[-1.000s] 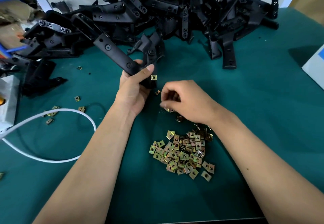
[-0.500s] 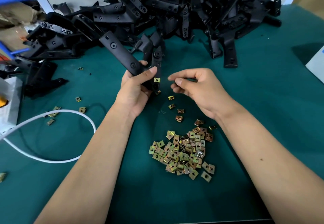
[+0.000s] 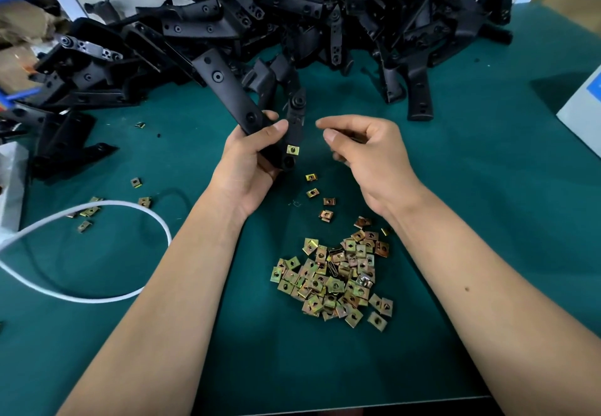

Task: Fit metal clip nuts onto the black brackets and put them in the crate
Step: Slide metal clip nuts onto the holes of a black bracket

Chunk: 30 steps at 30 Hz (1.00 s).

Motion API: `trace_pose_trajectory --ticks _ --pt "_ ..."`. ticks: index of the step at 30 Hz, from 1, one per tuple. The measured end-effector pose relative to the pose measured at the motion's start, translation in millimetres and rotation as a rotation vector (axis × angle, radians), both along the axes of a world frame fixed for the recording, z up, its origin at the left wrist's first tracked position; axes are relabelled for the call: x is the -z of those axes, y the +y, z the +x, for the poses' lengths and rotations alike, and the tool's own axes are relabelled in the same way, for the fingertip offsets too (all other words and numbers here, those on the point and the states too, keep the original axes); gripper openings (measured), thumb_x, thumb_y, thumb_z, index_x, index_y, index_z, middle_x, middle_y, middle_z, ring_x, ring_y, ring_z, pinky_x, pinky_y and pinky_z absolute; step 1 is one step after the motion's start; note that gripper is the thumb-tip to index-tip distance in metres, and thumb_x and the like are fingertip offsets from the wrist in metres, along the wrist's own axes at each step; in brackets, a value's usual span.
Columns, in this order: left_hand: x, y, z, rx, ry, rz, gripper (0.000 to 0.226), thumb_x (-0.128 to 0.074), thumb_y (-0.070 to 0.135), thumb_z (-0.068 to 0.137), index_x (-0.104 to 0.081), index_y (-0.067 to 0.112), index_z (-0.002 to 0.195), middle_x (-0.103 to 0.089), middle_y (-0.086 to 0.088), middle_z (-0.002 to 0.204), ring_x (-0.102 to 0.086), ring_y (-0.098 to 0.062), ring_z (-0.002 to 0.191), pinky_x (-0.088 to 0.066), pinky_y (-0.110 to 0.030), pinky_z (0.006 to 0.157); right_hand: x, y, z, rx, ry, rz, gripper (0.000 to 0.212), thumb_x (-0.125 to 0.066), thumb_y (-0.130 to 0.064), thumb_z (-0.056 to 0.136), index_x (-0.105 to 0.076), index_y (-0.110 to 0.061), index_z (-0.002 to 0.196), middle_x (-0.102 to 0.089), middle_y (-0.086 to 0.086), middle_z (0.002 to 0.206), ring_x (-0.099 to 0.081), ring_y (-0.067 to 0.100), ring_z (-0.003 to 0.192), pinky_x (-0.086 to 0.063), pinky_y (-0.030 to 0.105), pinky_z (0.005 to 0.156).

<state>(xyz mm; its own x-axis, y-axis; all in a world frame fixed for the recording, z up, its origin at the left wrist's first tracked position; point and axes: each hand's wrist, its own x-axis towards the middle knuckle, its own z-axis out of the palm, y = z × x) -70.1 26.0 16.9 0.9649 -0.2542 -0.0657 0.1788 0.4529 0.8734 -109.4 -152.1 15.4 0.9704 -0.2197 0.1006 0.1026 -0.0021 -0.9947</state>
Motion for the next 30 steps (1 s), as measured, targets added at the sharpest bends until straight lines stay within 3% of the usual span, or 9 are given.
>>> trace_pose_trajectory --ticks 7,15,30 --pt "-1.5 -2.0 -2.8 0.045 -0.014 0.008 0.017 -0.071 0.007 0.087 -0.060 0.017 0.095 -0.068 -0.004 0.090 -0.067 -0.019 0.078 -0.054 -0.031 0.063 -3.1 6.8 -3.2 -0.039 0.004 0.407 0.013 -0.071 0.009 0.090 -0.076 0.002 0.099 -0.076 0.011 0.088 -0.077 0.027 0.084 -0.061 0.029 0.079" --pt "-2.8 -3.1 -4.5 0.046 -0.018 0.051 0.021 -0.073 0.008 0.083 -0.060 0.018 0.097 -0.068 -0.007 0.092 -0.066 -0.024 0.082 -0.054 -0.034 0.073 -7.0 8.2 -4.9 -0.007 0.014 0.324 0.013 -0.073 0.007 0.089 -0.075 0.000 0.100 -0.078 0.012 0.084 -0.076 0.024 0.074 -0.061 0.027 0.070" --pt "-3.3 -4.0 -5.0 0.026 0.002 0.025 0.020 -0.071 0.005 0.087 -0.059 0.016 0.098 -0.068 -0.004 0.088 -0.066 -0.020 0.079 -0.054 -0.031 0.067 -5.4 7.5 -3.6 -0.032 0.044 0.349 0.010 -0.067 0.001 0.096 -0.076 -0.003 0.098 -0.074 0.008 0.079 -0.070 0.015 0.070 -0.057 0.022 0.068"
